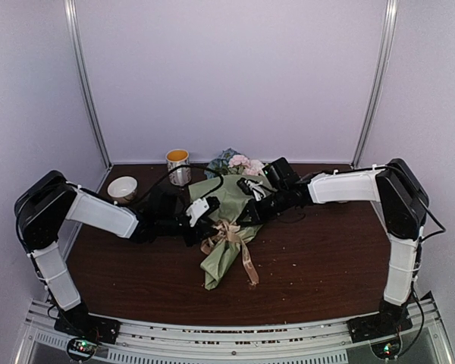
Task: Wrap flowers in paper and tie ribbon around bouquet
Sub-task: Tie the half-tied ribbon around the folded bouquet.
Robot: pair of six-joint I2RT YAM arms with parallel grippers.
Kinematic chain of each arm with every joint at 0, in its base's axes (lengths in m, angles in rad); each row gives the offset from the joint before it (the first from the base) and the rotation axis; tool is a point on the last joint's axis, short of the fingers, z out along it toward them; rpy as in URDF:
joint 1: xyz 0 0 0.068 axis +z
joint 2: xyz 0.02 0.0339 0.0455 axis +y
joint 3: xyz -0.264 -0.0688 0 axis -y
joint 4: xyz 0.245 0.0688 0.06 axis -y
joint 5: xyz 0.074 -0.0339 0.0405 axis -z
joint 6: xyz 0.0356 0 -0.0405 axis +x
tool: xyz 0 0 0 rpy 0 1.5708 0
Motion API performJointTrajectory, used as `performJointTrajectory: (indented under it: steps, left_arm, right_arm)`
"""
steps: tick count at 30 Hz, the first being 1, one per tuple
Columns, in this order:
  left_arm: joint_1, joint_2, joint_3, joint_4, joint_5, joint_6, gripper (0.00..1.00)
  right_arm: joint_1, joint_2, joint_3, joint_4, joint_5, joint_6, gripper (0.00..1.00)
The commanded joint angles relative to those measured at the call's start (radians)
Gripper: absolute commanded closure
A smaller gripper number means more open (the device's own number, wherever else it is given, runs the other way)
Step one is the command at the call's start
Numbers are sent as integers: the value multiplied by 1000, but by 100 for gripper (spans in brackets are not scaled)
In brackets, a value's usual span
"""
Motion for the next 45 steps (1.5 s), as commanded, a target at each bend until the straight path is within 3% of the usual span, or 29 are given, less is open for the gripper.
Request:
performJointTrajectory:
  steps: [1, 6, 10, 16, 25, 28, 33, 45]
  left_arm:
    - [15, -71, 19, -139, -10, 14, 54]
    - [47, -167, -17, -300, 8, 7, 42]
    - [48, -136, -44, -338, -21, 4, 40]
    - [45, -34, -15, -259, 97, -36, 35]
    - [39, 58, 2, -133, 83, -77, 37]
    - [35, 77, 19, -132, 109, -66, 47]
    - [36, 82, 40, -168, 123, -46, 99]
    - [37, -9, -8, -270, -27, -66, 100]
  right_arm:
    - [-11, -36, -5, 23, 19, 1, 100]
    - [-11, -36, -8, 28, 9, -2, 100]
    - [-7, -32, 5, 16, 12, -13, 100]
    - [2, -25, 10, 15, 16, -13, 100]
    - [7, -17, 18, 14, 14, -10, 100]
    - [8, -18, 17, 15, 15, -9, 100]
    - [7, -17, 16, 13, 11, -7, 100]
    - [7, -89, 10, -44, 138, -55, 100]
